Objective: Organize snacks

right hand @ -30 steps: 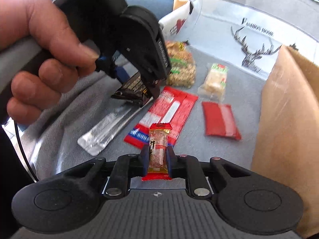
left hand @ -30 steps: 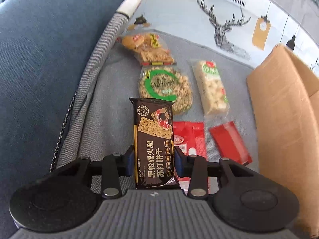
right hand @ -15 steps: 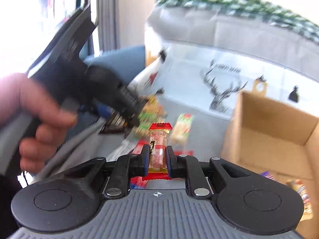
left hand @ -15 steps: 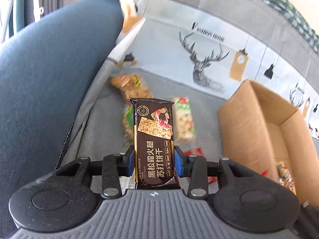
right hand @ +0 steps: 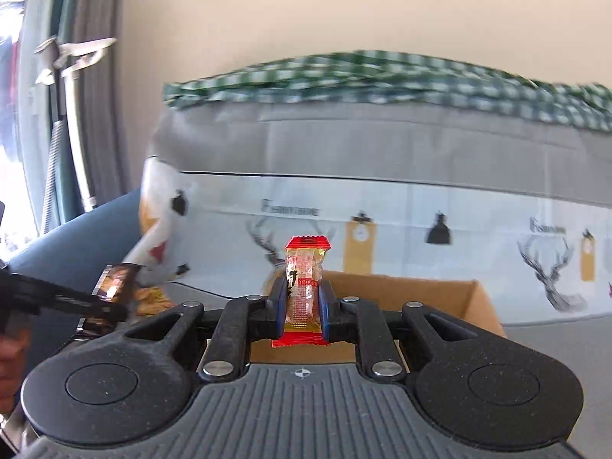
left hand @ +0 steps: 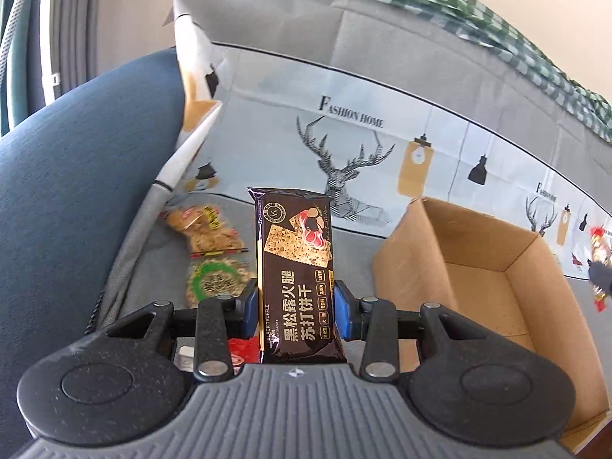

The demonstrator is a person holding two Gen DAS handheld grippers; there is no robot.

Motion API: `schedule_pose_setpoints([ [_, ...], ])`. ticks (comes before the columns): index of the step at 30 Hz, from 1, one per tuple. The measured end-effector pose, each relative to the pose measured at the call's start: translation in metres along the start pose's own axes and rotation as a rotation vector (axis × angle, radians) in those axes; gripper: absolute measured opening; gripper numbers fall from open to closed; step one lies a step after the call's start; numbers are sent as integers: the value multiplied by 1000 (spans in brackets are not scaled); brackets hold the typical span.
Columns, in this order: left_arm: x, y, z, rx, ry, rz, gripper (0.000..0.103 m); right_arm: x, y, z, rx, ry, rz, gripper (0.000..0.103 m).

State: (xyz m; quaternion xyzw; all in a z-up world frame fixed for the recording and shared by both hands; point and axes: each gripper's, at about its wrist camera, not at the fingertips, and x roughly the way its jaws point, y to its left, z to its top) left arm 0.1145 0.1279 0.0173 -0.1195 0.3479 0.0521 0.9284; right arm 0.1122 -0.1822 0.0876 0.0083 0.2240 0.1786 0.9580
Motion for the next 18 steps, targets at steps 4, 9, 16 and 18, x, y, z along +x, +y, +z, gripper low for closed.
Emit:
schedule_pose_setpoints([
  [4,1,-19,0,5,-13,-44,42,6,-28,-17,64,44,-45,18],
  [9,3,-50,0,40,-36,-86,42,-3,-36,-21,23,14,-76,18],
  [16,10,-79,-4,87,-31,-131,42,-7,-48,-27,0,28,-97,18],
  [18,11,-84,-5,102,-31,-136,42,-8,-53,-27,7,26,-103,18],
])
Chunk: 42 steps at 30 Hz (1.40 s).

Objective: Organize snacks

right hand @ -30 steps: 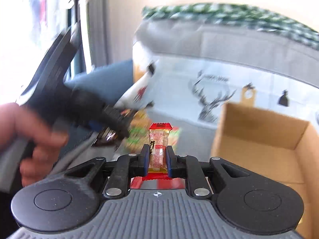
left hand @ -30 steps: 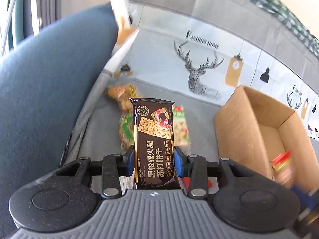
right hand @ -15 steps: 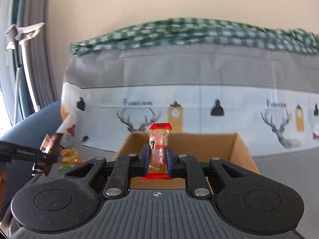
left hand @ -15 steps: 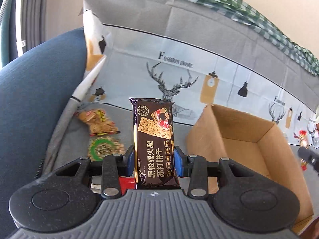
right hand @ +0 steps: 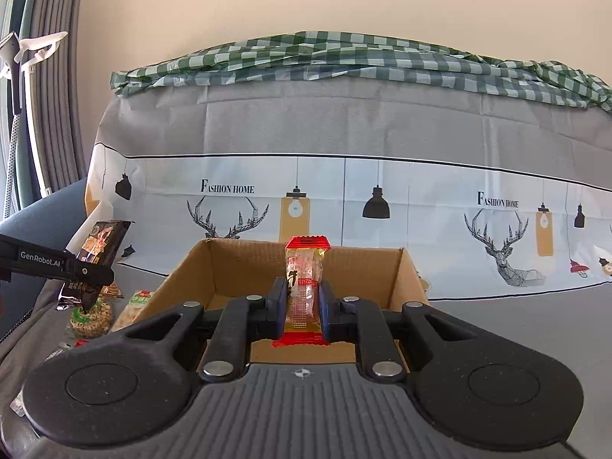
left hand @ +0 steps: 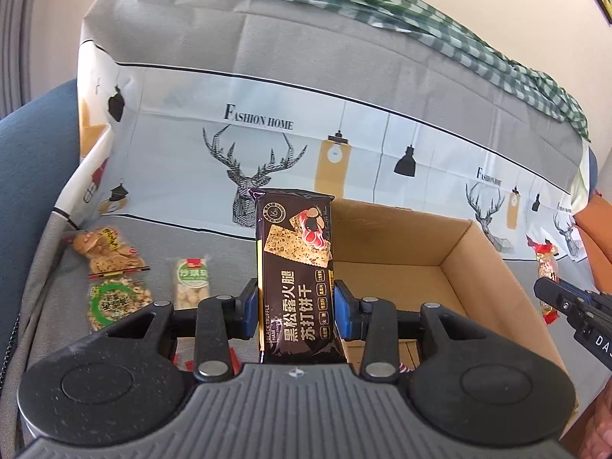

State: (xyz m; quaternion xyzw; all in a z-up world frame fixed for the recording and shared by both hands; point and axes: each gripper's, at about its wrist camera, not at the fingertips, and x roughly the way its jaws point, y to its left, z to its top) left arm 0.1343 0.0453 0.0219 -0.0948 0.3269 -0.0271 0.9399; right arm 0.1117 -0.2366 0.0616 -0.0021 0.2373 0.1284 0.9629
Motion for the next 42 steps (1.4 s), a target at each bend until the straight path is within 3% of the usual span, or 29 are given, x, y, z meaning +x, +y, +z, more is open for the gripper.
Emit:
schedule_pose_setpoints([
  [10,0,-22,-5,61,-21,-35,42,-1,-12,-1,19,3,-21,18],
  [23,-6,-74,-20,193,-78,-178,42,1,-11,-2,14,5,-42,18],
  [42,1,-90,-27,228,-60,-209,42,3,-8,-4,-6,12,-65,18],
])
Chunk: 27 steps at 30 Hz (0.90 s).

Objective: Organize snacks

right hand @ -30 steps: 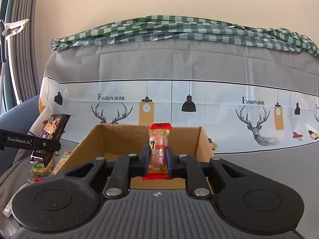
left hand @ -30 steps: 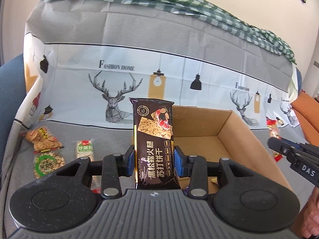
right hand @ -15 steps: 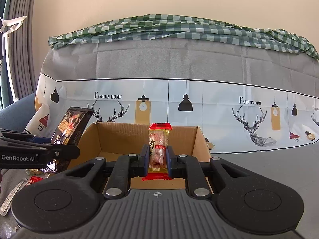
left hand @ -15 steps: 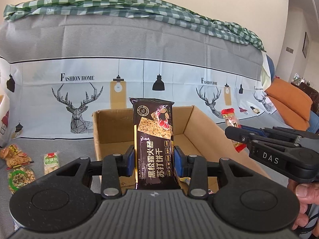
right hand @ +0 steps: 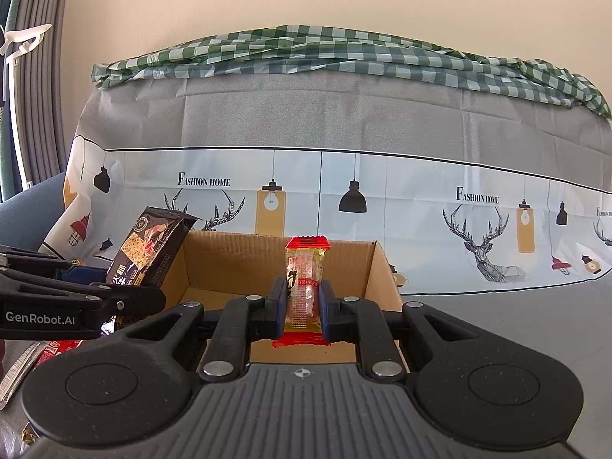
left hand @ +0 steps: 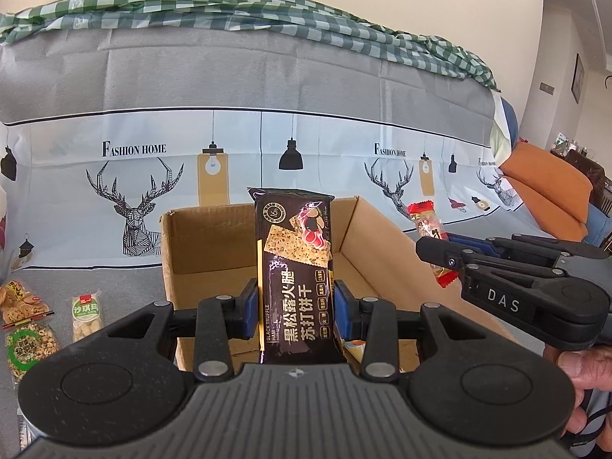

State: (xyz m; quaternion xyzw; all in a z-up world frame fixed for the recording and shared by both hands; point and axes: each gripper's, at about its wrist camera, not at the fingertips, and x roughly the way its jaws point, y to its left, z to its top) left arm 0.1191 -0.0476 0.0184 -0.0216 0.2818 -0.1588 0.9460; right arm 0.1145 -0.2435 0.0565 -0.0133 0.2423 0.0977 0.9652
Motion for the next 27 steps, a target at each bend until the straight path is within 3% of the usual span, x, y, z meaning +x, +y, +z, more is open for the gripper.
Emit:
schedule_pose_setpoints([
  [27,0,-6,1,0,-6,-9,42,0,-1,-1,-14,-4,-2,18],
])
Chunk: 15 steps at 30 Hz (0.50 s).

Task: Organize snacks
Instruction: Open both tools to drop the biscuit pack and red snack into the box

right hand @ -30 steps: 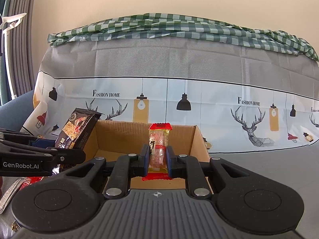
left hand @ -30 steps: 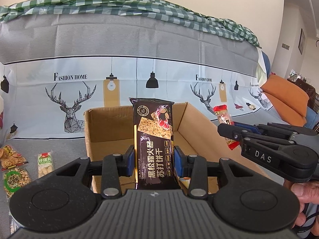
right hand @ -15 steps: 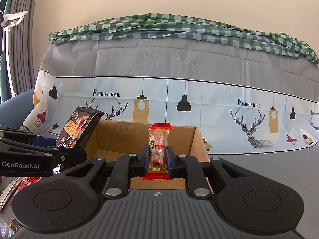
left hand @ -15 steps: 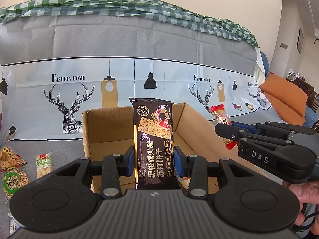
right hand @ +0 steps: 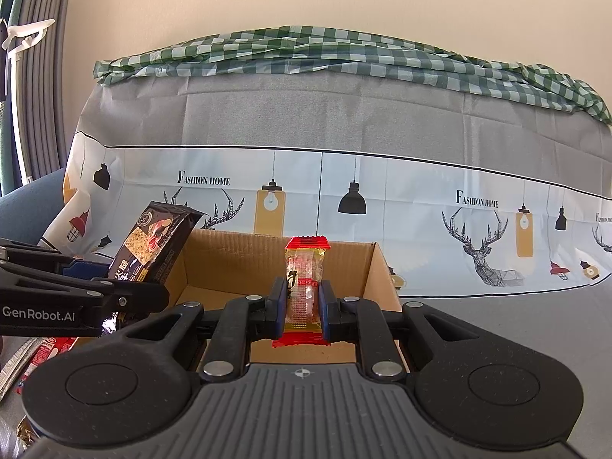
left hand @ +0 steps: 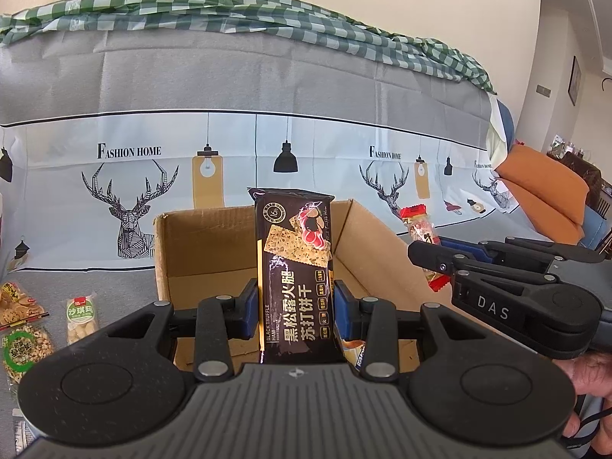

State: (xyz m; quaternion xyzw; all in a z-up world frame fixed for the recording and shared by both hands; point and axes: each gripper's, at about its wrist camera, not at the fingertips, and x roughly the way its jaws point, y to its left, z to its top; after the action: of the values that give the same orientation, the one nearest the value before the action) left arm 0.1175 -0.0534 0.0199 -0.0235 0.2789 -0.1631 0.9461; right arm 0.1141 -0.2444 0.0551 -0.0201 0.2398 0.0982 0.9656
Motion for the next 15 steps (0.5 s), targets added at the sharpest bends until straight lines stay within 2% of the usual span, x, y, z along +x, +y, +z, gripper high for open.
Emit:
schedule_pose_setpoints([
  [15,-1,-1,0,0,-3,-3,42,1,0,1,-3,2,2,18],
])
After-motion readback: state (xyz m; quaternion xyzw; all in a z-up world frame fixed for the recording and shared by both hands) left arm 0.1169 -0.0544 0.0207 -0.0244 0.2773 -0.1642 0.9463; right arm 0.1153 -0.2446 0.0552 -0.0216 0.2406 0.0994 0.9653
